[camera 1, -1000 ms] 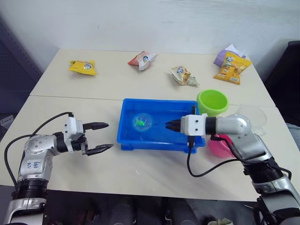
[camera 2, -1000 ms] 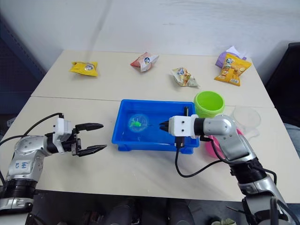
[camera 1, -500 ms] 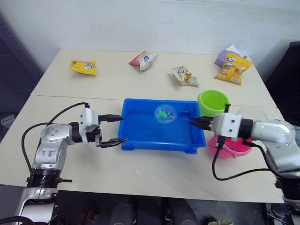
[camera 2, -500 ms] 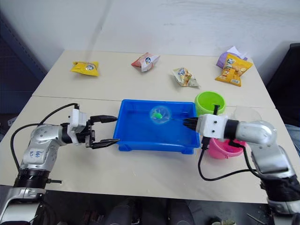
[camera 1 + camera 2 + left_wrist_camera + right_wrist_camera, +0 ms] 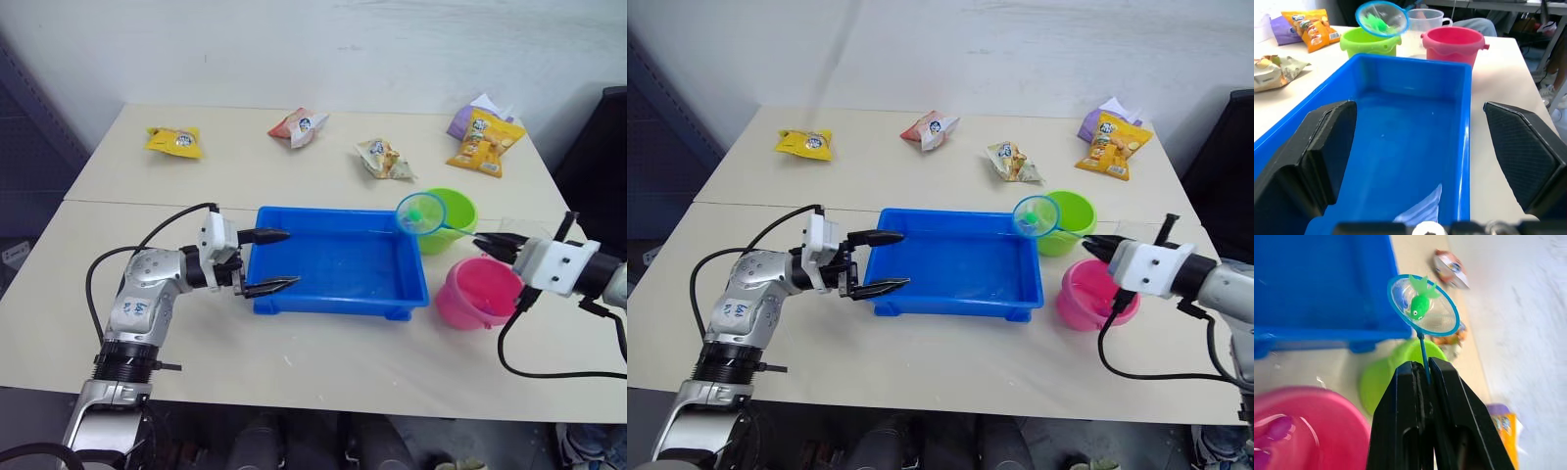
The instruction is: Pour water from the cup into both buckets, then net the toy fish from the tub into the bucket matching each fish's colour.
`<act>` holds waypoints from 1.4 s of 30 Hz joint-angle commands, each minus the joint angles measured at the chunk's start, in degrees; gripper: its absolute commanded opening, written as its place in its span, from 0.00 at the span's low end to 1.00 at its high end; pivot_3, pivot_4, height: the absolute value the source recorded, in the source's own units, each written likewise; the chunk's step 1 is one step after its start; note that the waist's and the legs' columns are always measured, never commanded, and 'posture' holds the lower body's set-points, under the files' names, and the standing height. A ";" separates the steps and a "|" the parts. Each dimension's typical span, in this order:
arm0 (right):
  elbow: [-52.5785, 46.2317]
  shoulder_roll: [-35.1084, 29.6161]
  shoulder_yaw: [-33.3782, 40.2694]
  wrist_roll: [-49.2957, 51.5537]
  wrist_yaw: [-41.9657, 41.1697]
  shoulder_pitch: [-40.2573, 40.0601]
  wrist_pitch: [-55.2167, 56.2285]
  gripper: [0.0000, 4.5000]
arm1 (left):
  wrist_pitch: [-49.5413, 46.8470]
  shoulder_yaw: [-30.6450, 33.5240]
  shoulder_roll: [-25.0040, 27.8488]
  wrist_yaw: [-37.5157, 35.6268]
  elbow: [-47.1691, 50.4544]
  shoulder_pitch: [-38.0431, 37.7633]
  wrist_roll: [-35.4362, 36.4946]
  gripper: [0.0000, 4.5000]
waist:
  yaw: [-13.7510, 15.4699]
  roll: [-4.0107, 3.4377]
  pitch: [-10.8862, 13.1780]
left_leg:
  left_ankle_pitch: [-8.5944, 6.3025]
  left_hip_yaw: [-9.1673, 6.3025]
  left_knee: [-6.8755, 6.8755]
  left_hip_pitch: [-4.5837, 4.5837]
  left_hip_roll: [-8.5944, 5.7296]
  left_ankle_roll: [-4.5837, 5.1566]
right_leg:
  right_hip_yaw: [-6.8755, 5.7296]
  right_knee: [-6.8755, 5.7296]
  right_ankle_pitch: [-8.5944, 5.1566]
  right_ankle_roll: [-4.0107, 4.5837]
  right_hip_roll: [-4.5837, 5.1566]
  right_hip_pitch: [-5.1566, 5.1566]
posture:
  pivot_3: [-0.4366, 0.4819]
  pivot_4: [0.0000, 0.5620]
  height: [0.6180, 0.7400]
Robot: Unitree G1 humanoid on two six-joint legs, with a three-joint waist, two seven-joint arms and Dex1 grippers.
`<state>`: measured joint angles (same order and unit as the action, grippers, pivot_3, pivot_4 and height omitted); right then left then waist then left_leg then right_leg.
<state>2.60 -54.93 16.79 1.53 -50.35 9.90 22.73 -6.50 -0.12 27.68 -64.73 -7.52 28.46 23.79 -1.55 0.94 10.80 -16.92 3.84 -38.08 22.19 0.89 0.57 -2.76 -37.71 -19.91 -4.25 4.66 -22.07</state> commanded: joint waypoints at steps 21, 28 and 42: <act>25.73 -17.83 -16.88 -58.83 69.10 13.33 18.58 0.00 | 3.91 -2.07 -10.83 7.68 -6.19 6.50 -3.24 0.99 | 0.04 -0.02 0.00 | 0.11 0.13 0.01 0.01 0.00 -0.16 | 0.10 -0.01 0.00 0.00 -0.05 -0.08 | 0.48 0.27 0.98; 27.96 -18.43 -24.45 -67.60 83.77 17.69 16.19 0.00 | 2.20 -3.35 -12.44 8.04 -6.05 7.93 -3.58 0.99 | 0.02 -0.02 0.00 | 0.18 0.28 0.05 0.02 0.01 -0.29 | 0.22 -0.10 -0.01 0.01 -0.14 -0.22 | 0.48 0.27 0.98; 33.47 -17.12 -24.96 -48.96 76.53 20.30 21.72 0.00 | -0.13 -1.63 -9.78 8.00 -3.71 8.05 -3.06 0.99 | -0.09 -0.02 0.00 | 0.20 0.43 0.10 0.03 0.03 -0.30 | 0.39 -0.14 0.00 0.00 -0.19 -0.32 | 0.48 0.27 0.98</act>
<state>38.05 -71.27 -11.37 -57.10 31.17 30.87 40.81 -6.51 -3.22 16.64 -56.26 -14.08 35.89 19.84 -1.63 0.92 10.80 -16.72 4.26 -37.98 22.22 0.93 0.27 -2.37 -37.86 -19.91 -4.24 4.46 -22.39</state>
